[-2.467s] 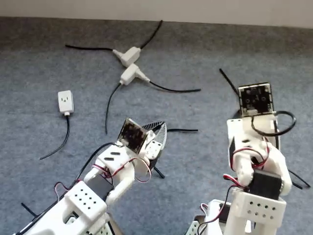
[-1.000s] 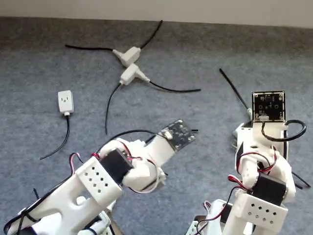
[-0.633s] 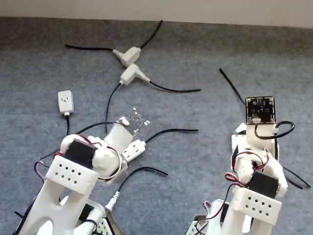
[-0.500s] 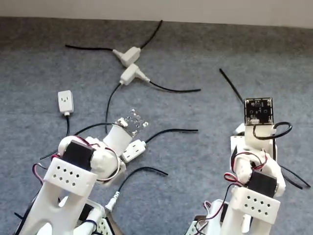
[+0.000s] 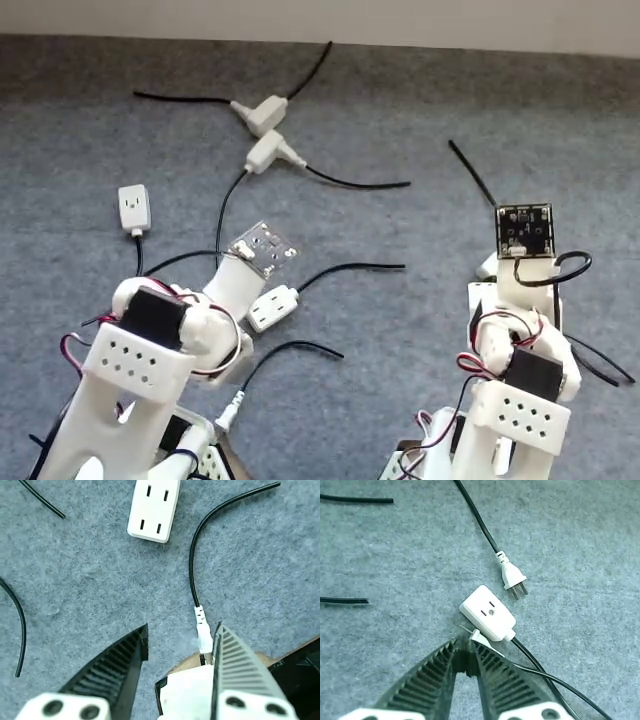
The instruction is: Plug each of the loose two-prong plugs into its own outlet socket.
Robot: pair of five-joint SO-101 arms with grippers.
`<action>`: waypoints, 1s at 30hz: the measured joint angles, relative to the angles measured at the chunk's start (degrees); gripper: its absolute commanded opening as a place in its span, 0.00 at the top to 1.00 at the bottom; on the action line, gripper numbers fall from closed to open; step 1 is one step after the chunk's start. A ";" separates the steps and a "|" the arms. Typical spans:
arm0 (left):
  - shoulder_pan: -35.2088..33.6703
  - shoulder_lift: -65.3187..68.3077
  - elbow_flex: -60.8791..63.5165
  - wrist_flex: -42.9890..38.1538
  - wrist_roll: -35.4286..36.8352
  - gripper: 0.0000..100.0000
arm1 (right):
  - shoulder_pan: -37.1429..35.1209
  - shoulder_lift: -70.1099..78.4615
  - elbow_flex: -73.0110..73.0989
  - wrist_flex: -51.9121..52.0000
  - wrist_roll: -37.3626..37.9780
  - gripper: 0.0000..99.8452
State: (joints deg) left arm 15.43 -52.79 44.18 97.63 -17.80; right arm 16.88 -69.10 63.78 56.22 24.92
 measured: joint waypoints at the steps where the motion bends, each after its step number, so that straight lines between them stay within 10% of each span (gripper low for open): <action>1: 0.00 0.00 -2.11 0.62 0.00 0.78 | 0.18 0.00 0.00 0.00 0.00 0.99; 30: -1.05 59.96 -1.93 -12.75 -0.88 0.81 | 0.18 0.00 0.00 -0.79 0.00 0.99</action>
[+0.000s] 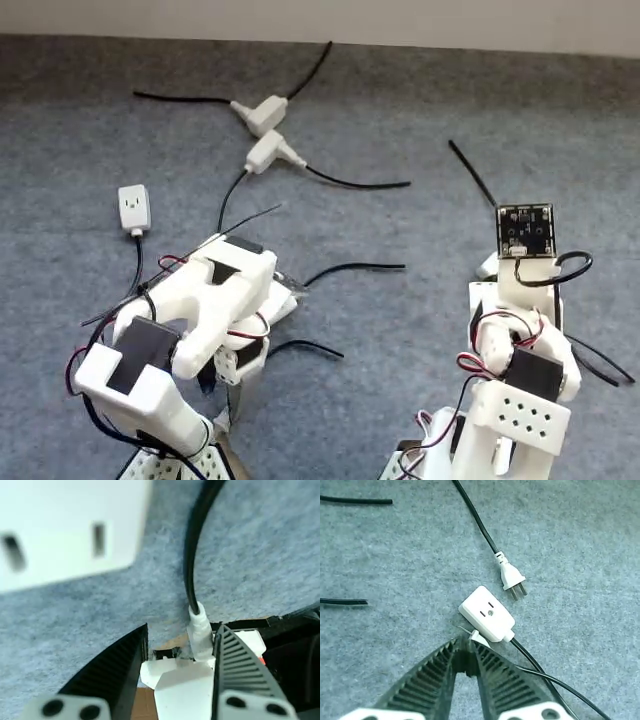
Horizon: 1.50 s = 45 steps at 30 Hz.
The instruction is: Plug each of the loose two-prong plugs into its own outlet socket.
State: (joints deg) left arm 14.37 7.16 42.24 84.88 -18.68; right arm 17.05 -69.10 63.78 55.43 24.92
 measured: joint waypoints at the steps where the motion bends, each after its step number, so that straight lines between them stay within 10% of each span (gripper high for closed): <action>1: 0.53 0.09 0.00 -0.35 1.67 0.83 | 0.00 0.00 0.00 -0.79 0.00 0.99; 22: 7.56 0.97 -1.93 -2.20 11.25 0.95 | 0.00 0.00 0.00 -1.85 0.00 0.99; 36: 7.56 1.05 -31.21 13.01 11.34 0.96 | 0.00 0.00 0.00 -1.85 0.00 0.99; 45: 8.97 1.05 -51.52 12.75 23.82 0.96 | -0.35 0.00 2.46 -1.85 0.00 0.99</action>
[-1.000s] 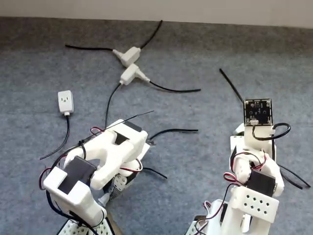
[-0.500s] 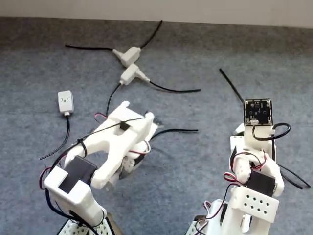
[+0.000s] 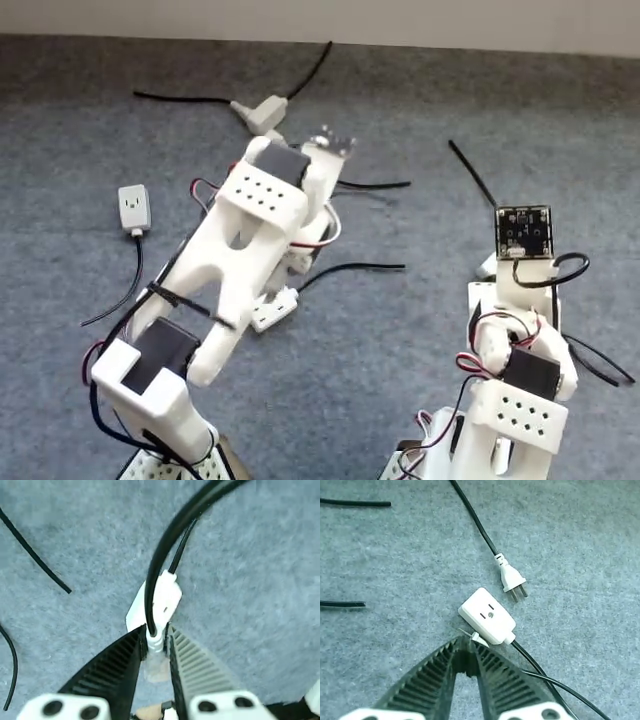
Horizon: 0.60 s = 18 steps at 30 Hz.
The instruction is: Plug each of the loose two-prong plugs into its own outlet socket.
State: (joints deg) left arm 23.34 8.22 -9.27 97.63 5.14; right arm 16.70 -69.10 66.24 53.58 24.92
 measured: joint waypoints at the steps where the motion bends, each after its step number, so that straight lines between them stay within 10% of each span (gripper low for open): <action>1: 0.79 0.00 -1.93 -0.09 1.05 0.98 | -0.62 0.00 0.70 0.00 0.00 0.99; 18: 7.56 0.09 -17.05 -11.16 12.31 0.99 | -6.86 0.00 3.16 0.00 -3.60 0.99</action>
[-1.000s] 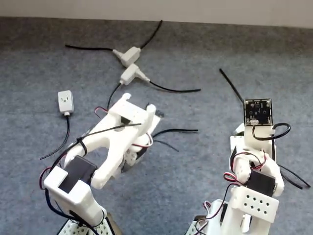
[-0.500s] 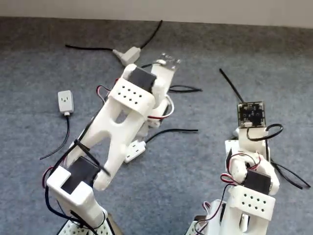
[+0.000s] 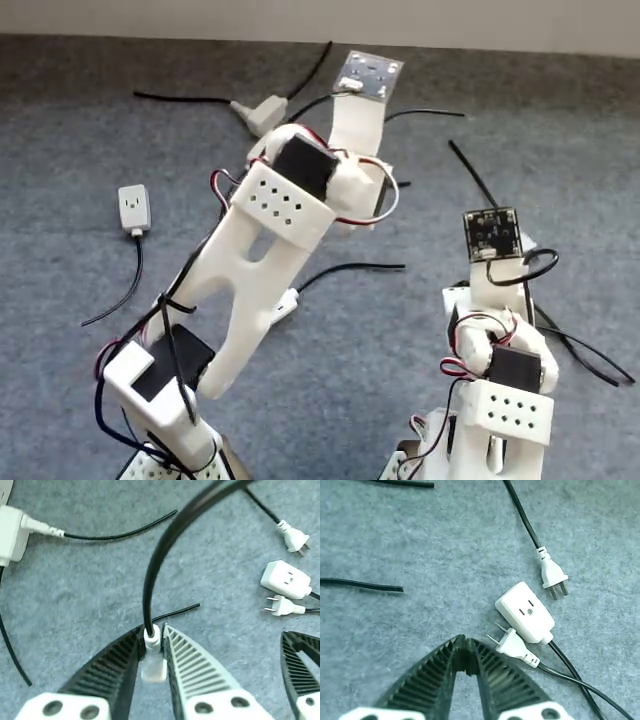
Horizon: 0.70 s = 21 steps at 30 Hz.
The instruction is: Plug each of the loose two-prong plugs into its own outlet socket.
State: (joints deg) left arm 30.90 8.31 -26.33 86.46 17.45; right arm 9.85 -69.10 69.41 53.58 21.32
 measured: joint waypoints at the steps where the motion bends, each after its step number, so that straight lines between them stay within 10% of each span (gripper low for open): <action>1: 0.79 0.00 -1.14 0.00 0.00 0.99 | -0.18 0.00 0.00 0.00 -0.79 0.99; 21: 2.37 -24.97 2.20 -0.97 17.14 0.99 | -2.55 0.00 6.33 -5.80 -2.46 0.99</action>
State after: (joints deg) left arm 33.27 -16.66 -24.13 85.49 34.59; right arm 7.30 -69.10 75.74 47.78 18.86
